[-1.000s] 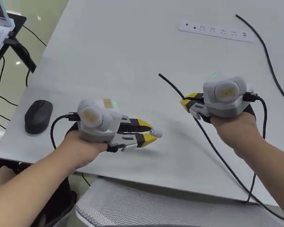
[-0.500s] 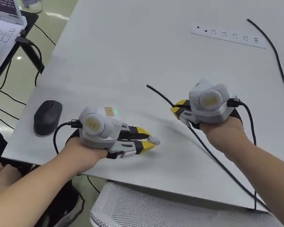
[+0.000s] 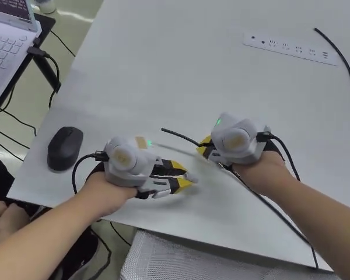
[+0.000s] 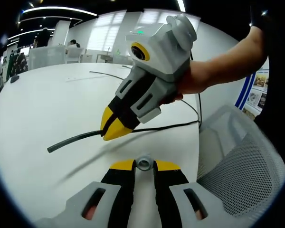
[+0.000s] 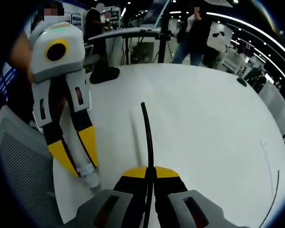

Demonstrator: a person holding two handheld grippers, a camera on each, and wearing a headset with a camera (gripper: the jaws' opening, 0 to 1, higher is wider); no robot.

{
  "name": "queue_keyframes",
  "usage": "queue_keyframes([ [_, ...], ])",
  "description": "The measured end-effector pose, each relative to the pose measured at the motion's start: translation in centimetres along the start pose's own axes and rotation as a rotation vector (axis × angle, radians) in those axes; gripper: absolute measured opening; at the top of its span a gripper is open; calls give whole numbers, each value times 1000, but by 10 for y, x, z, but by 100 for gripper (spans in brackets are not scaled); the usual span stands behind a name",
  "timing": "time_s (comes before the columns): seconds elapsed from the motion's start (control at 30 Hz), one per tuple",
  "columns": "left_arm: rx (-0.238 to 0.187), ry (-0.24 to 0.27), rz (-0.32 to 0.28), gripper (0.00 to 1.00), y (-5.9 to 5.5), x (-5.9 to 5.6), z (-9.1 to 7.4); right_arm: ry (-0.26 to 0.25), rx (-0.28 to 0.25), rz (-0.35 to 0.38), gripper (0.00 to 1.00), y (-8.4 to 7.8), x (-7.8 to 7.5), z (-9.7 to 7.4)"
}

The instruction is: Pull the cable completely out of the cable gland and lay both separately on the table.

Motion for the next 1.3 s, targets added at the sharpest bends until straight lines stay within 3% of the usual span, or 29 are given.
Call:
queue_keyframes([
  [0.63,8,2,-11,15,-14,3,7,37,42,-44,0,-1,8,16],
  [0.93,41,11,-9,15,-24,0,8,51,62,-62,0,-4,13,20],
  [1.3,68,16,13,16,-27,-1,10,56,60,-62,0,-6,14,20],
])
Point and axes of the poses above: the centre of the closed fingertips' face, and the gripper's own axes: z roughly forward along the fingers, x roughly to its left, y roughly out of its top, the point moved 7 cm from there along -z, roughly backward along the fingers, and after that the axes turned 11 degrees about z, right-handed, at the moved point
